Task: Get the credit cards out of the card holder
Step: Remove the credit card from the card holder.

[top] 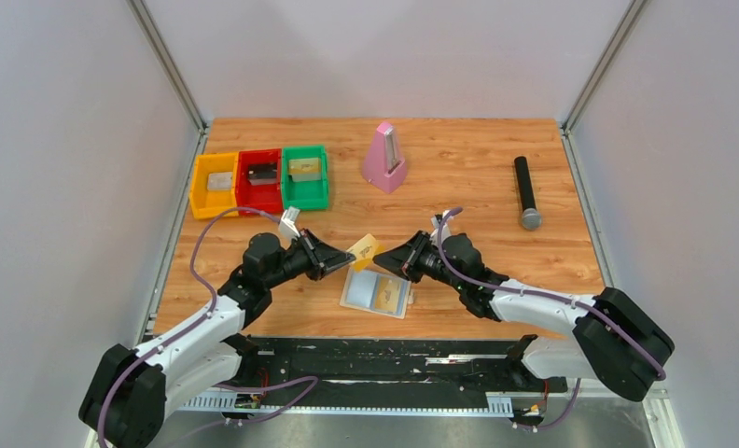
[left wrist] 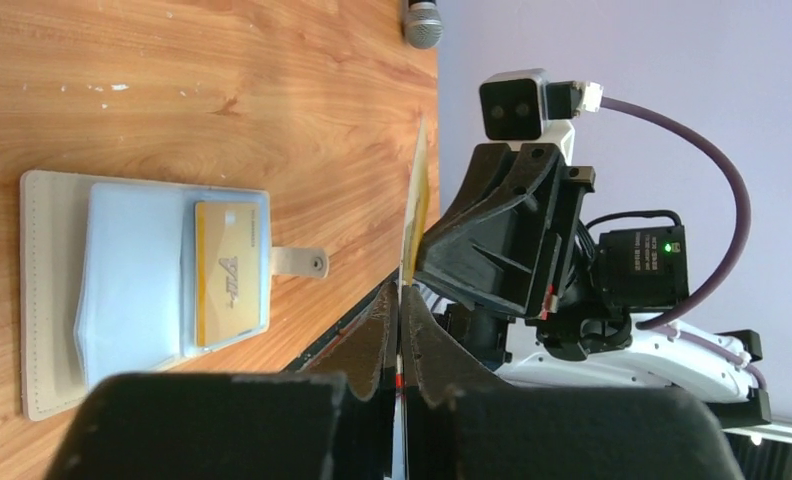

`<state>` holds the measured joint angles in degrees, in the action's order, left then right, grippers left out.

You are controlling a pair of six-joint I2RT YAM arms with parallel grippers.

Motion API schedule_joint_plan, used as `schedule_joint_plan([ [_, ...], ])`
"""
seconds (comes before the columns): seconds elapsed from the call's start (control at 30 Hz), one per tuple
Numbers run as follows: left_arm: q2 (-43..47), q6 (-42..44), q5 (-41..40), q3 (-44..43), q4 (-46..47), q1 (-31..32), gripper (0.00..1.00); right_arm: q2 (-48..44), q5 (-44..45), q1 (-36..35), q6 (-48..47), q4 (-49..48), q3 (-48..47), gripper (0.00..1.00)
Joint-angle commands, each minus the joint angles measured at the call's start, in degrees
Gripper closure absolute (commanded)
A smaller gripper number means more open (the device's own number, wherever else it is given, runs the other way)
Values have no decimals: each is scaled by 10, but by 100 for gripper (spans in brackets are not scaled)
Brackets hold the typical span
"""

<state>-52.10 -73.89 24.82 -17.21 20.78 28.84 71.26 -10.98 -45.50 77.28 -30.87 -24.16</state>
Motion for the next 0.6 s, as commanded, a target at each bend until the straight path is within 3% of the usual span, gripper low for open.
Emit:
schedule_joint_plan([
  [0.0, 5, 61, -11, -57, -34, -3, 100, -1, -7, -5, -11, -26, 0, 100],
  [0.1, -6, 106, 13, -96, -73, -15, 100, -18, -23, -4, -68, -4, -10, 96],
  [0.33, -65, 199, 154, -161, -118, -43, 100, -100, -67, 28, -253, 182, -74, 53],
  [0.43, -84, 229, 200, -171, -134, -43, 100, -124, -109, 55, -284, 200, -75, 40],
  [0.57, -103, 257, 260, -178, -139, -43, 100, -112, -193, 89, -335, 218, -94, 34],
])
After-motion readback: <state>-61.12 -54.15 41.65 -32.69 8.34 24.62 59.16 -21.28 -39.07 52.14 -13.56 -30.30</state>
